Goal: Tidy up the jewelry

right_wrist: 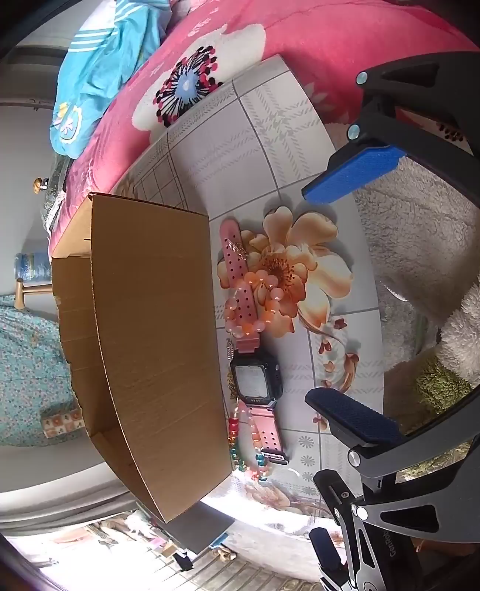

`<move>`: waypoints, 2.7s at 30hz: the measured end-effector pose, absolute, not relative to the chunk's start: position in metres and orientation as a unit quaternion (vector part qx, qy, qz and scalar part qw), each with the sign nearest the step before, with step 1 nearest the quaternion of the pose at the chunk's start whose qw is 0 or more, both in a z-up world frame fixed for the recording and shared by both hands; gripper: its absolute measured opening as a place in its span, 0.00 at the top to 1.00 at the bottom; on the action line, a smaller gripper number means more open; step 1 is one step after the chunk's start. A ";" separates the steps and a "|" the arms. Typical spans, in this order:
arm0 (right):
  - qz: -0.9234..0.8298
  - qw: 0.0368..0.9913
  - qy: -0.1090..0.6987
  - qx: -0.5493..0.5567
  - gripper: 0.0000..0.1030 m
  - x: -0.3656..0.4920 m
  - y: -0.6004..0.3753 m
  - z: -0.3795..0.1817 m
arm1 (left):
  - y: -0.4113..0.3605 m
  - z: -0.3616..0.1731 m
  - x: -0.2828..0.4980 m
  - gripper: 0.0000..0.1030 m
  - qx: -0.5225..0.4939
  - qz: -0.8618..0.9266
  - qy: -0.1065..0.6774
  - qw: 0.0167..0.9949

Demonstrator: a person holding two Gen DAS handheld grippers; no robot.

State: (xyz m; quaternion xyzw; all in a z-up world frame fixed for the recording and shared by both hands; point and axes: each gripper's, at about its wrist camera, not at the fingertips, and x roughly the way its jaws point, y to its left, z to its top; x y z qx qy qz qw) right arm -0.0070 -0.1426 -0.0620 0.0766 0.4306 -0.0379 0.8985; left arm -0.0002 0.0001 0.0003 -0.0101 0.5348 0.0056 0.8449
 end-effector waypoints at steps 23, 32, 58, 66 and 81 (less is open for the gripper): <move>-0.041 0.898 0.432 0.076 0.05 -0.007 -0.142 -0.060 | -0.003 0.002 0.001 0.09 -0.010 0.002 0.535 0.845; -0.043 0.899 0.430 0.077 0.05 -0.008 -0.143 -0.059 | -0.003 0.002 0.002 0.09 -0.010 0.003 0.534 0.845; -0.042 0.898 0.431 0.078 0.05 -0.007 -0.144 -0.060 | -0.005 0.006 0.000 0.09 -0.007 0.004 0.530 0.848; -0.042 0.898 0.431 0.078 0.05 -0.007 -0.143 -0.060 | -0.005 0.006 -0.001 0.09 -0.007 0.004 0.530 0.848; -0.049 0.899 0.427 0.080 0.05 -0.005 -0.143 -0.057 | -0.001 0.006 0.001 0.09 -0.009 0.001 0.531 0.847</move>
